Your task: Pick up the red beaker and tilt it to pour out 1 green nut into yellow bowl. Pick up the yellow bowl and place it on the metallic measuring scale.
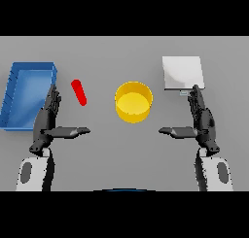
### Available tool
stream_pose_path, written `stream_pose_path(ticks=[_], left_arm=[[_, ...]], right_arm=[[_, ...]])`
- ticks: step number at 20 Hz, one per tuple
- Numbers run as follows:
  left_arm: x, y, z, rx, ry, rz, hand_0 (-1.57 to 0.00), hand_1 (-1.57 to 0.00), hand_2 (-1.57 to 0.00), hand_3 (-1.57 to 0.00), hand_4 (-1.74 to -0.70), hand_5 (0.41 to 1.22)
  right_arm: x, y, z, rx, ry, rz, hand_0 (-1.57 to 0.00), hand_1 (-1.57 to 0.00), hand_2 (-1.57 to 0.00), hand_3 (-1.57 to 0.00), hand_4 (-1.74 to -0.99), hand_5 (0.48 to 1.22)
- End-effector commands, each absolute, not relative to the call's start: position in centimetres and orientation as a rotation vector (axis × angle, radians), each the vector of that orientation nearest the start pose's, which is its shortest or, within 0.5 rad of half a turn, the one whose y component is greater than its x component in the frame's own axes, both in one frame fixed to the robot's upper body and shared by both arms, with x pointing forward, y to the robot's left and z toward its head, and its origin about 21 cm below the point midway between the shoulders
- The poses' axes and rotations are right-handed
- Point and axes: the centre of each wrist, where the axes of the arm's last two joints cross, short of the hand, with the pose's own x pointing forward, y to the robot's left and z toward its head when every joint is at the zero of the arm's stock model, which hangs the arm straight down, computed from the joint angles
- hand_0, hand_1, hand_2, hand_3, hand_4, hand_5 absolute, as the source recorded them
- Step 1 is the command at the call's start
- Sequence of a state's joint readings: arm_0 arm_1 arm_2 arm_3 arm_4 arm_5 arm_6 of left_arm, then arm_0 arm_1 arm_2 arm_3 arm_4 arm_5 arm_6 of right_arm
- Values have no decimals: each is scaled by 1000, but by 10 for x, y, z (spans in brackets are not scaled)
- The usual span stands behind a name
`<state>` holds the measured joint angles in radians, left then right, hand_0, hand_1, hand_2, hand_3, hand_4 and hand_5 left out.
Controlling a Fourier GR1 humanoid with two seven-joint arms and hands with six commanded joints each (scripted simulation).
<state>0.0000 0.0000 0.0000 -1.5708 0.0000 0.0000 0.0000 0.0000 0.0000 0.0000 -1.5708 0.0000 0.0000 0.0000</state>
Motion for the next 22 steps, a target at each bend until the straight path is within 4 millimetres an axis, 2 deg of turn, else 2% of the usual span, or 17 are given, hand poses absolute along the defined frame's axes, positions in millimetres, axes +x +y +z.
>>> stream_pose_path(ticks=[1, 6, 7, 9, 13, 14, 17, 22], left_arm=[[248, 231, -3, 2, -1572, 1, 1, 1, 1, 1, -1151, 599], [243, 246, -5, 8, -1569, 5, 1, 1, 1, 1, -1151, 599], [233, 252, 2, 35, -1597, -71, 1, 1, 1, 1, -1151, 599], [219, 251, 6, 65, -1597, -148, 1, 1, 1, 1, -1158, 599], [216, 248, 16, 75, -1575, -185, 1, 1, 1, 1, -1164, 602], [215, 246, 14, 76, -1572, -197, 1, 1, 1, 1, -1164, 603], [222, 245, 7, 92, -1552, -229, 1, 1, 1, 1, -1163, 604], [257, 226, -6, 95, -1537, -271, 1, 1, 1, 1, -1222, 626]], right_arm=[[249, -228, -2, -1, -1570, -1, 1, 1, 1, 1, -1167, 599], [253, -228, -2, -6, -1566, -1, 1, 1, 1, 1, -1167, 599], [248, -231, 2, -132, -1642, 124, 1, 1, 1, 1, -1167, 599], [232, -223, 0, -226, -1687, 242, 1, 1, 1, 1, -1162, 594], [229, -221, 2, -269, -1660, 270, 1, 1, 1, 1, -1173, 593], [228, -221, 1, -263, -1663, 275, 1, 1, 1, 1, -1183, 596], [226, -222, 6, -224, -1675, 251, 1, 1, 1, 1, -1212, 607], [224, -223, 6, -212, -1696, 264, 1, 1, 1, 1, -1256, 631]])
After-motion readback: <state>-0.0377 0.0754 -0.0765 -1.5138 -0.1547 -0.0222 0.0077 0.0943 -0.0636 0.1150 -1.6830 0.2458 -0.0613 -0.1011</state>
